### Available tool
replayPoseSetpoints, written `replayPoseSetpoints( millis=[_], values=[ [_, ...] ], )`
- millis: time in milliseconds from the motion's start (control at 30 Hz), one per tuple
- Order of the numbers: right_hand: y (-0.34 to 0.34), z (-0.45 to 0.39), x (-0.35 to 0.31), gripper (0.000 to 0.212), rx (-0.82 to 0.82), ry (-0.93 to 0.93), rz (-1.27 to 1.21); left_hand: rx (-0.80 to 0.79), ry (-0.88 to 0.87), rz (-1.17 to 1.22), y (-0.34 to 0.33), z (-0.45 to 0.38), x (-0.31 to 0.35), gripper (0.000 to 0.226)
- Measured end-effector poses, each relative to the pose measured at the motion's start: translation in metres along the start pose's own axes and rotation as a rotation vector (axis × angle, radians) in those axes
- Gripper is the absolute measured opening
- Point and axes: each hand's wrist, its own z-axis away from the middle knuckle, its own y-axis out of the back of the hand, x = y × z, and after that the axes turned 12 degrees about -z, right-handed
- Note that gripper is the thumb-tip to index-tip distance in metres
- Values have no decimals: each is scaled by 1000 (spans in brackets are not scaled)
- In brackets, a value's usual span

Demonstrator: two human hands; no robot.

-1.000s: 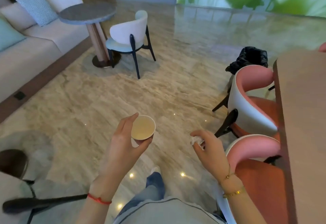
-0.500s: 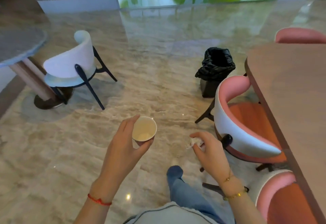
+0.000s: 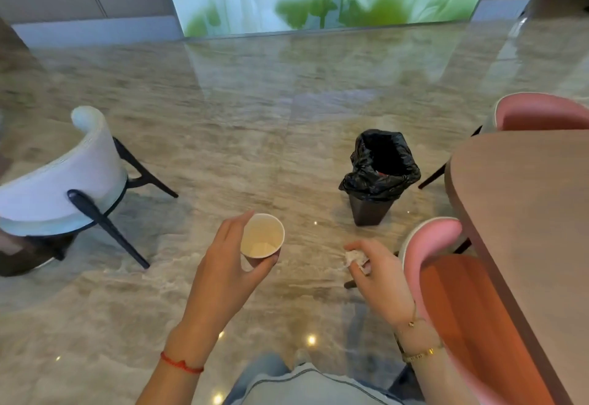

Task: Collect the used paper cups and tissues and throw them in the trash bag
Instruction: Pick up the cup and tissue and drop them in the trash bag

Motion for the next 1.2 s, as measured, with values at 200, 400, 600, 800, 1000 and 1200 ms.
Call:
replayPoseSetpoints(
  millis=[200, 400, 600, 800, 1000, 1200],
  values=[
    [-8, -118, 15, 25, 13, -38, 21, -39, -30, 26, -24, -125, -17, 74],
    [-19, -231, 37, 25, 100, -55, 9, -91, -123, 60, -56, -266, -33, 70],
    [-15, -353, 58, 28, 234, -131, 19, -165, -252, 68, -87, -417, -29, 67],
    [8, -441, 92, 27, 410, -280, 8, -302, -405, 86, -140, -545, -2, 71],
    [46, -504, 142, 26, 503, -420, 18, -397, -542, 105, -214, -644, 45, 73],
    [97, -561, 210, 19, 581, -531, 14, -459, -595, 111, -305, -720, 103, 73]
  ],
)
